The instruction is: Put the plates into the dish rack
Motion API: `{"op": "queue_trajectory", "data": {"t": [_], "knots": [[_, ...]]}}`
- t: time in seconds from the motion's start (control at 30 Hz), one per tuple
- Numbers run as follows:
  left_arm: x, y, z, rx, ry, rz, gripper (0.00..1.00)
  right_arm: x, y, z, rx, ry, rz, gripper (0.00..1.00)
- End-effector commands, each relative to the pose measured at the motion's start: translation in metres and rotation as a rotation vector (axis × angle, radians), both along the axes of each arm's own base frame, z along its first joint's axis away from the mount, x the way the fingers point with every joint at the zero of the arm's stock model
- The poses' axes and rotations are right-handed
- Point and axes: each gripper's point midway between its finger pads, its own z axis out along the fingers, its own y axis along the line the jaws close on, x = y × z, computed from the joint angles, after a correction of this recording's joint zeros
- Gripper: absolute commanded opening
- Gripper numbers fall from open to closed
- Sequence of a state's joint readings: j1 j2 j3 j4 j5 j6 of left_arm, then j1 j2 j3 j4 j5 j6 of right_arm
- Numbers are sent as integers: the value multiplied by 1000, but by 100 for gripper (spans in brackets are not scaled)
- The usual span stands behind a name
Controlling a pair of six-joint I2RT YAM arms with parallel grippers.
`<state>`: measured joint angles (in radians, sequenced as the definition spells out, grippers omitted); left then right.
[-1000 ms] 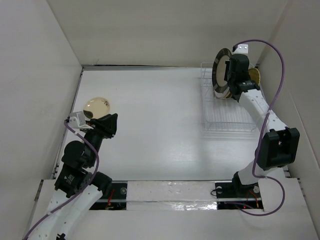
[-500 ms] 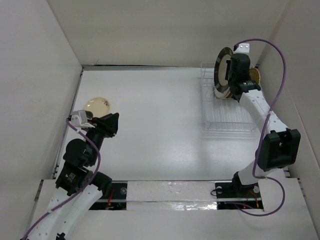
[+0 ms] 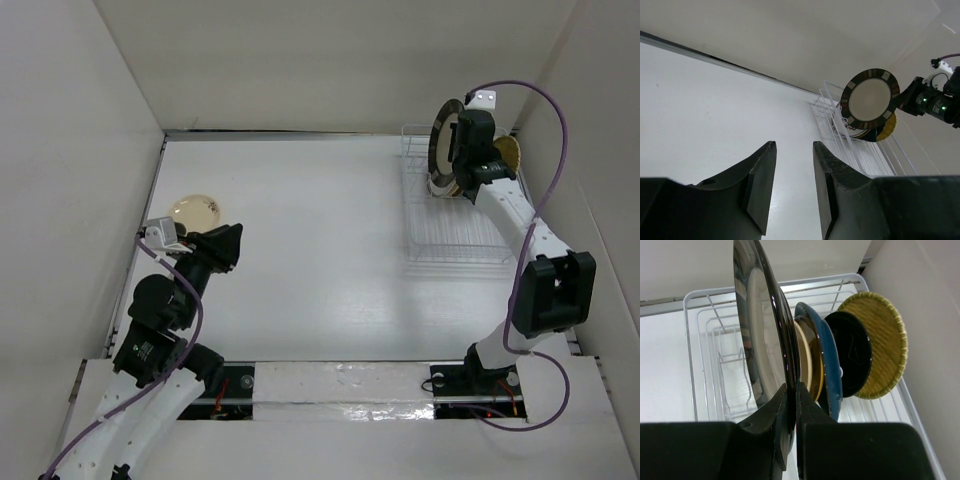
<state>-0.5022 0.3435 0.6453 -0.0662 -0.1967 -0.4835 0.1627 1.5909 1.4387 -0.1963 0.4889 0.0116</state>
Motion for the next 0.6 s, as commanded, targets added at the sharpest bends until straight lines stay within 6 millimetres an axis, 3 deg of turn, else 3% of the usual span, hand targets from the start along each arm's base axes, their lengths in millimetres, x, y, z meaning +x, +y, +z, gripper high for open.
{"op": "queue_trajectory", "data": {"t": [0.0, 0.17, 0.27, 0.3, 0.37, 0.4, 0.5, 0.57], "knots": [[3, -7, 15, -55, -44, -28, 33, 19, 17, 37, 60, -198, -6, 0], [14, -20, 15, -118, -22, -57, 47, 18, 29, 23, 60, -191, -11, 1], [26, -27, 7, -144, 16, -53, 53, 18, 39, 17, 48, -175, -3, 12], [29, -27, 4, -153, 26, -43, 54, 17, 39, 16, 57, -175, -10, 25], [40, -31, -9, -171, 64, -28, 59, 15, 44, 16, 74, -171, -7, 41], [44, -29, -13, -179, 75, -6, 61, 13, 44, 16, 93, -176, -11, 55], [59, -26, -29, -201, 118, 55, 68, 1, 53, 34, 132, -219, 8, 75], [71, -19, -46, -204, 157, 116, 71, -10, 68, 44, 158, -241, 43, 81]]}}
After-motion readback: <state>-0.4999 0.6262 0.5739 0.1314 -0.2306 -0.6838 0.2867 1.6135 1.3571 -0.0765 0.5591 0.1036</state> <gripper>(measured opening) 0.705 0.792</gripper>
